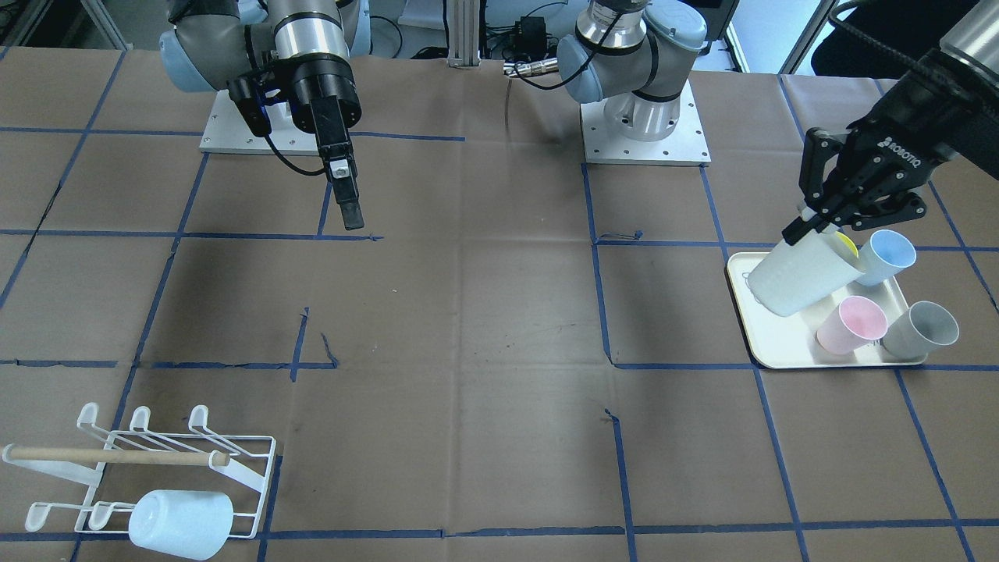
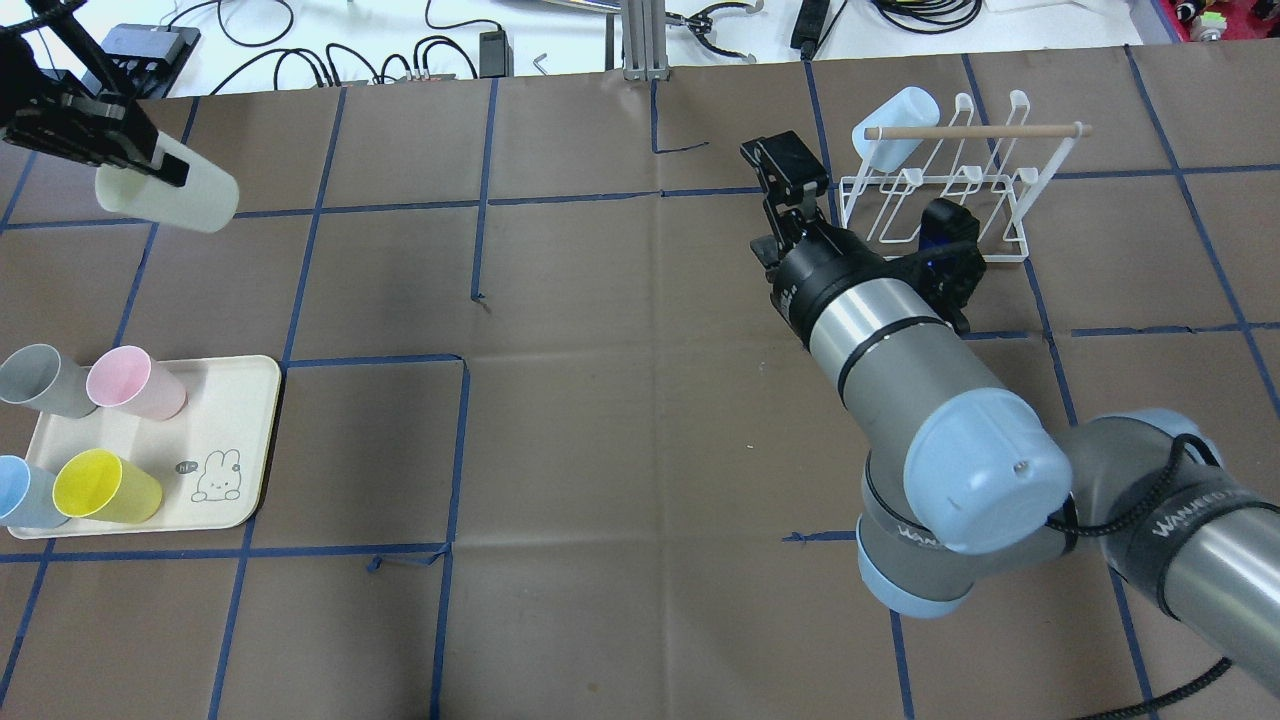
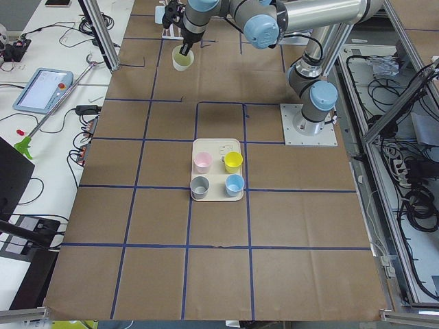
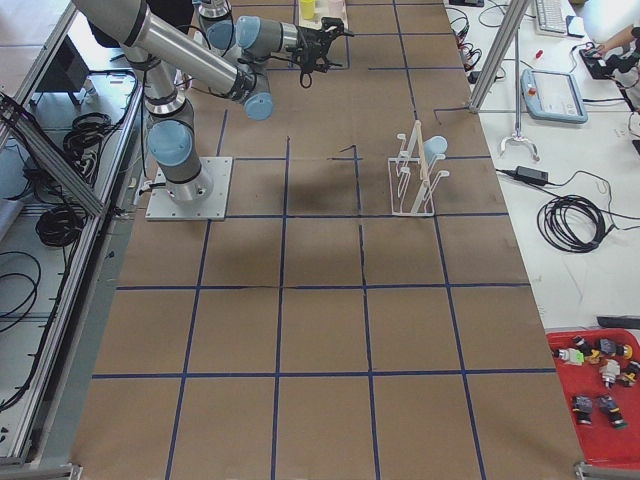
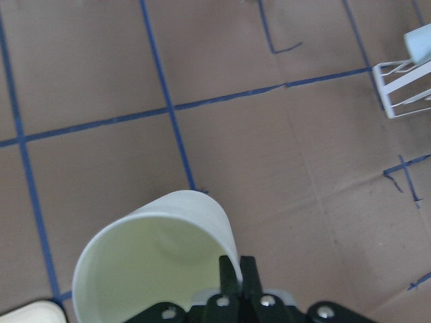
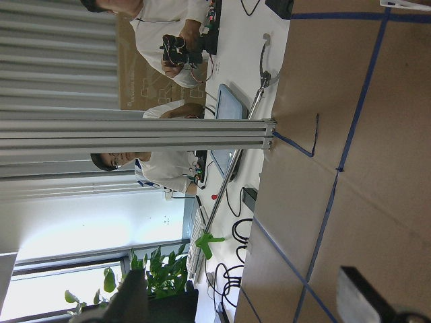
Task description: Transfer IKEA cup to right arm and place on rack
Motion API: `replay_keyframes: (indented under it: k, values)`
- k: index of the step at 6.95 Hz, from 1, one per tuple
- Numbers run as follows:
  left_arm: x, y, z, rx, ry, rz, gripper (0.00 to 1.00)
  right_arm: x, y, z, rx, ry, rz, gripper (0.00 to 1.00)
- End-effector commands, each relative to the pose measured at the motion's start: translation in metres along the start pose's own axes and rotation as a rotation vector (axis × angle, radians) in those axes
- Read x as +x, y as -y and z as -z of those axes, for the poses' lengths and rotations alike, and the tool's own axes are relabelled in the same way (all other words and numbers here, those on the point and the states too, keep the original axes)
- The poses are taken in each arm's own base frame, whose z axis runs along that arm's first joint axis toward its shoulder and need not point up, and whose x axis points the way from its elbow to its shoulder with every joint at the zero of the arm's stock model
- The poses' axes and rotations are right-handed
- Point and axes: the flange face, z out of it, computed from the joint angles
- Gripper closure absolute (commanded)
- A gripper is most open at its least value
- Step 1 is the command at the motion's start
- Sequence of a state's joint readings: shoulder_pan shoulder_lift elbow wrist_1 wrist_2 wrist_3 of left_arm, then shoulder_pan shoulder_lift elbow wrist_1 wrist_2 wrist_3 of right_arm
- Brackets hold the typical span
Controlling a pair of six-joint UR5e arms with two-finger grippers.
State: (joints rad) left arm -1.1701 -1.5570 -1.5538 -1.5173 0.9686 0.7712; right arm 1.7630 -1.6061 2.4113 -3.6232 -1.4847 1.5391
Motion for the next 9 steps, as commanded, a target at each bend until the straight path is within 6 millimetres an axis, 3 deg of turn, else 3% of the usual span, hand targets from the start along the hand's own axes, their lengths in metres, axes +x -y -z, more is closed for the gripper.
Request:
replay_keyframes:
  k: [1,3,5,7,8,9]
  values:
    - [0.012,-0.006,-0.038,0.212,-0.234,-0.216,1.0,0.008,-0.001,0.011,0.0,0.023,-0.018,0.0]
    - [0.015,-0.025,-0.08,0.379,-0.306,-0.365,1.0,0.009,-0.003,0.008,-0.016,0.011,-0.018,0.0]
    - [0.037,-0.05,-0.128,0.494,-0.345,-0.492,1.0,0.009,-0.014,0.008,-0.128,-0.001,-0.128,0.0]
    - [0.06,-0.102,-0.164,0.588,-0.348,-0.574,1.0,0.011,-0.015,0.007,-0.131,-0.021,-0.154,0.0]
    - [0.073,-0.12,-0.17,0.607,-0.337,-0.598,1.0,0.012,-0.014,0.005,-0.124,-0.037,-0.147,0.0]
    - [0.095,-0.144,-0.185,0.603,-0.352,-0.627,1.0,0.017,-0.016,0.001,-0.132,-0.082,-0.161,0.0]
